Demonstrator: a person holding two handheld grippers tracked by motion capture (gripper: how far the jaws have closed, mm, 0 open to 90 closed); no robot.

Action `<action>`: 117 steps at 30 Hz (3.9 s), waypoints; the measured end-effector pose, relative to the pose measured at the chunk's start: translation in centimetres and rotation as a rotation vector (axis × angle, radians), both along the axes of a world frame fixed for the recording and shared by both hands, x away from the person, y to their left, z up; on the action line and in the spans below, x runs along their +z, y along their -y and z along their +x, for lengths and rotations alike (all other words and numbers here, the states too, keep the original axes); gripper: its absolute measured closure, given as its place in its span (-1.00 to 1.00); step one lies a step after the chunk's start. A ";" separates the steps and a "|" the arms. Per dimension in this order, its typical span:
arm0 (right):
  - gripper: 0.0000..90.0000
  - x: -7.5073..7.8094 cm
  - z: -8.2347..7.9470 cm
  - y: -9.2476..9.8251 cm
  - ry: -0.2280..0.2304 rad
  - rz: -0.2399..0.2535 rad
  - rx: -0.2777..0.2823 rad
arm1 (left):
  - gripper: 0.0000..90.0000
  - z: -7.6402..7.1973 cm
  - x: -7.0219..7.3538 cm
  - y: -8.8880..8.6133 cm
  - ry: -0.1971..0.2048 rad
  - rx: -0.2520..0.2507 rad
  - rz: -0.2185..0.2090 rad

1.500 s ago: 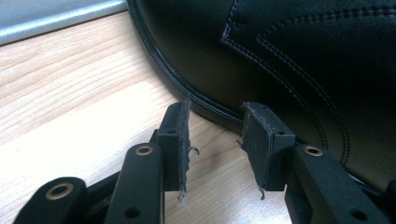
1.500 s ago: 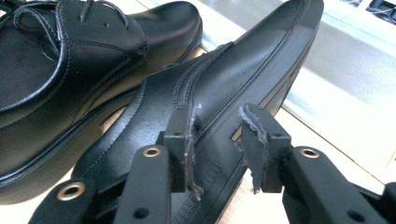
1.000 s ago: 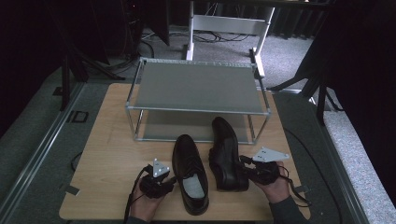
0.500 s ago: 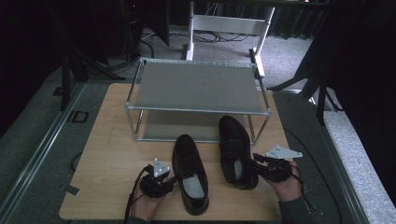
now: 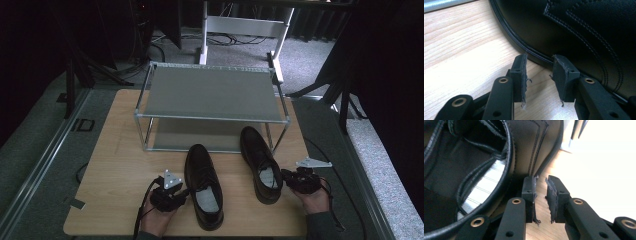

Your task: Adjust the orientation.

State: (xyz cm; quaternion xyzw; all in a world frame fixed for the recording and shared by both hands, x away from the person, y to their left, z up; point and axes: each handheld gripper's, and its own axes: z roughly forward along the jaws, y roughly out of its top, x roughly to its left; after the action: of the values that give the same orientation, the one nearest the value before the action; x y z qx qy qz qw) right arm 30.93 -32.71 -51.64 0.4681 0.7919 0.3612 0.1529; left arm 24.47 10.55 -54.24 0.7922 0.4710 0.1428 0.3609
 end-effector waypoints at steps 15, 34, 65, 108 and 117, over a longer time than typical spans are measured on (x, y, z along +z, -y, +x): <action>0.29 3.5 -0.6 -0.6 0.139 -0.008 -0.053 | 0.39 -0.2 0.1 -0.1 -0.011 -0.013 0.004; 0.63 2.6 1.4 -3.9 0.092 -0.096 0.036 | 0.56 0.4 -0.4 0.9 -0.007 -0.007 0.009; 0.73 3.1 -0.8 -8.0 0.089 -0.115 0.204 | 0.66 0.5 -0.5 4.0 -0.011 -0.068 -0.020; 0.74 3.5 4.3 -4.2 0.095 -0.066 0.269 | 0.94 1.2 -0.7 11.6 -0.104 -0.291 -0.138; 0.43 3.9 3.7 -3.3 0.067 -0.065 0.194 | 0.68 0.4 -0.2 10.0 -0.060 -0.297 -0.102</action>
State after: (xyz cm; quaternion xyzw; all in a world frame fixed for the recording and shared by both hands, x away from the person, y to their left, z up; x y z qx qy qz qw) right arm 34.58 -29.43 -47.76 0.3714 0.8392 0.3641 0.1587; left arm 24.90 0.53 -54.42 0.8376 0.3660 0.0403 0.4035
